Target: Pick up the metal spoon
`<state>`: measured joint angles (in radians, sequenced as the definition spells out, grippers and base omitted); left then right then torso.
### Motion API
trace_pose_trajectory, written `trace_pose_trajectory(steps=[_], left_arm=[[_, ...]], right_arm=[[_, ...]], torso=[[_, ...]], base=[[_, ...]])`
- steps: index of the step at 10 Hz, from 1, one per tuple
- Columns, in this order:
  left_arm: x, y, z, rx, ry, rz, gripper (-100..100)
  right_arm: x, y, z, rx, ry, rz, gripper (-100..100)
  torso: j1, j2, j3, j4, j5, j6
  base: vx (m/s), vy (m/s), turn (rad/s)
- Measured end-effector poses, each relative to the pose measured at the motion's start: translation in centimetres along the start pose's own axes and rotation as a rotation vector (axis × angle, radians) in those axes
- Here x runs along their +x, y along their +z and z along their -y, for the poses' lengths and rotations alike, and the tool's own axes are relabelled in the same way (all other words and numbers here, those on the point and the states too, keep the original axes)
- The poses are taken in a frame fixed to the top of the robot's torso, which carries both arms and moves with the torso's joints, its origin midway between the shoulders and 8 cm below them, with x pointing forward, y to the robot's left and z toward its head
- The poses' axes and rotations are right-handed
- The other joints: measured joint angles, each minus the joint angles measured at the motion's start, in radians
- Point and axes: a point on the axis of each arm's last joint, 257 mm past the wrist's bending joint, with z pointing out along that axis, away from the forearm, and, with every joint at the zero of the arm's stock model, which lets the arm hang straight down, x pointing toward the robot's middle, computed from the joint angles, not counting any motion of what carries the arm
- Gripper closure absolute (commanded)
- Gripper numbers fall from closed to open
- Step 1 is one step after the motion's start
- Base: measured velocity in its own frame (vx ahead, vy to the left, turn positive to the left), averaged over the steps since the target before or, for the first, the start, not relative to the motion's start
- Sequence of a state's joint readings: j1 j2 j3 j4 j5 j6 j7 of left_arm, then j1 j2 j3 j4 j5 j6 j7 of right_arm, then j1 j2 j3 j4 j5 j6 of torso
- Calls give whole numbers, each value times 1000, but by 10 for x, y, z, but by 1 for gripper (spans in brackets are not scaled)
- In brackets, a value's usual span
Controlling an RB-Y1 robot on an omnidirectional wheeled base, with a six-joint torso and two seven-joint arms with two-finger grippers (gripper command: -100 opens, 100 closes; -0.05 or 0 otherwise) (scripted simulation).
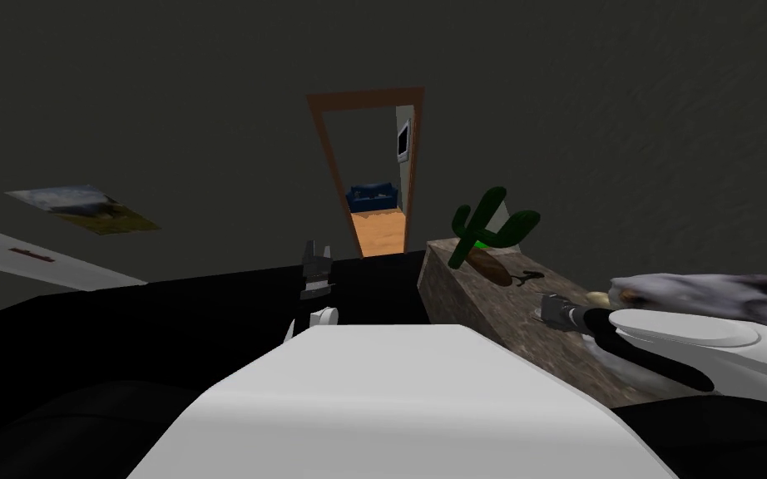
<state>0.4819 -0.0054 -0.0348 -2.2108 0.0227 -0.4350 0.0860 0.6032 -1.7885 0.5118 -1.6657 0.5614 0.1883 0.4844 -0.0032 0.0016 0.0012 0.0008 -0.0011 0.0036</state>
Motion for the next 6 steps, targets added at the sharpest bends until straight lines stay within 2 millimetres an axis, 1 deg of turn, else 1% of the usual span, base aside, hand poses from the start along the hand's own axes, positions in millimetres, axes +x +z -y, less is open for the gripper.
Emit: trace_pose_trajectory(steps=[1, 2, 5, 6], left_arm=[[0, 0, 0, 0, 0, 0, 0], [0, 0, 0, 0, 0, 0, 0], [0, 0, 0, 0, 0, 0, 0], [0, 0, 0, 0, 0, 0, 0]], right_arm=[[5, -4, -7, -25, -35, -4, -100], [6, -5, -10, -38, -50, -5, -100], [17, -12, -27, -109, -145, -16, -100], [23, -18, -35, -138, -171, -23, -100]], torso=[[0, -1, 0, 0, 0, 0], [0, -2, -1, 0, 0, 0], [-2, -3, -2, -1, -1, 0], [-1, -4, -2, -1, 0, 0]], base=[[1, -33, 42], [12, -39, 64], [18, -56, 70], [28, -37, 42]])
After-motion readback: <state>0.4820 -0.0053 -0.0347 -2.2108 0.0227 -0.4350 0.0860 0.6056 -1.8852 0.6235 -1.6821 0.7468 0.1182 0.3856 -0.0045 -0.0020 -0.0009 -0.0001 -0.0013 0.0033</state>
